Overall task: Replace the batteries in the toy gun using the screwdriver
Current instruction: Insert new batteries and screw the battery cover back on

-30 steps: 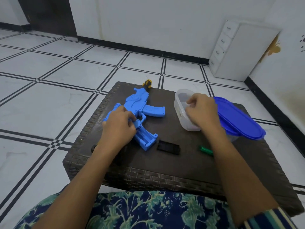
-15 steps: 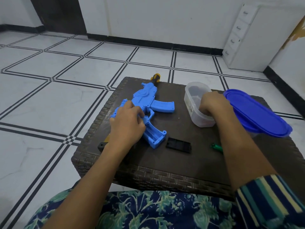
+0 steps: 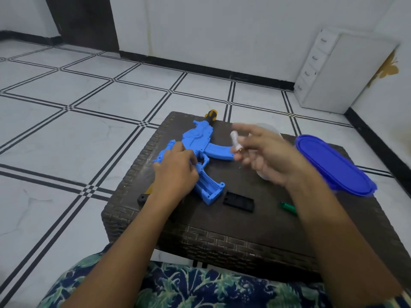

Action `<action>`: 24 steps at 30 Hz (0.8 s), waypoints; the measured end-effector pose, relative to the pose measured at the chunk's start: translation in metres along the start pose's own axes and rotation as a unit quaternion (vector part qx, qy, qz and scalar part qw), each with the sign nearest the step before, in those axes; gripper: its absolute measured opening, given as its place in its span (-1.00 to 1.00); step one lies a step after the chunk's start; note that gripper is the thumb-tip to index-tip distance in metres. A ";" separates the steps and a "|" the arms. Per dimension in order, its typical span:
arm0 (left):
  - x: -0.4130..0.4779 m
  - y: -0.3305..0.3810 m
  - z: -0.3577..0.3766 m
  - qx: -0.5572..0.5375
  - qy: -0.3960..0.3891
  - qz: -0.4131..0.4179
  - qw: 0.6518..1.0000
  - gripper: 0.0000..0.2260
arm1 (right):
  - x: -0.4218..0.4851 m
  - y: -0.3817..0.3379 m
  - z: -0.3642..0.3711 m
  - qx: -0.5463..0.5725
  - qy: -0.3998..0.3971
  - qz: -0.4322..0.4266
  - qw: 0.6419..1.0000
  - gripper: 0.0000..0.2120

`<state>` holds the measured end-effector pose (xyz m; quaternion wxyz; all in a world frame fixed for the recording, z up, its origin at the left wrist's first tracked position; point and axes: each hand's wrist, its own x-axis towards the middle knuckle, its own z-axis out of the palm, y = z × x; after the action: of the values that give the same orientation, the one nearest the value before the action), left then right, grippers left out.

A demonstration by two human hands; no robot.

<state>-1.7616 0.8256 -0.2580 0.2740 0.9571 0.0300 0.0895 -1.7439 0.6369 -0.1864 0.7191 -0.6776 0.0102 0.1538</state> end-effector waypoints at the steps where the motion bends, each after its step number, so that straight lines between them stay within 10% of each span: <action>1: 0.000 -0.001 0.000 -0.001 -0.003 0.001 1.000 -0.86 | -0.003 0.012 0.002 0.011 -0.016 0.019 1.000 -0.75; 11: 0.000 -0.004 0.002 -0.140 0.028 0.084 0.986 -0.87 | -0.016 0.048 0.009 -0.095 0.039 -0.018 0.995 -0.80; 24: 0.001 0.012 0.006 -0.439 -0.141 -0.010 0.887 -0.84 | -0.003 0.053 0.014 -0.117 0.046 -0.142 0.982 -0.83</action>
<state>-1.7593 0.8121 -0.2567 0.6685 0.7411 -0.0421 -0.0455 -1.7620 0.6520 -0.2361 0.6484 -0.7578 -0.0709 0.0192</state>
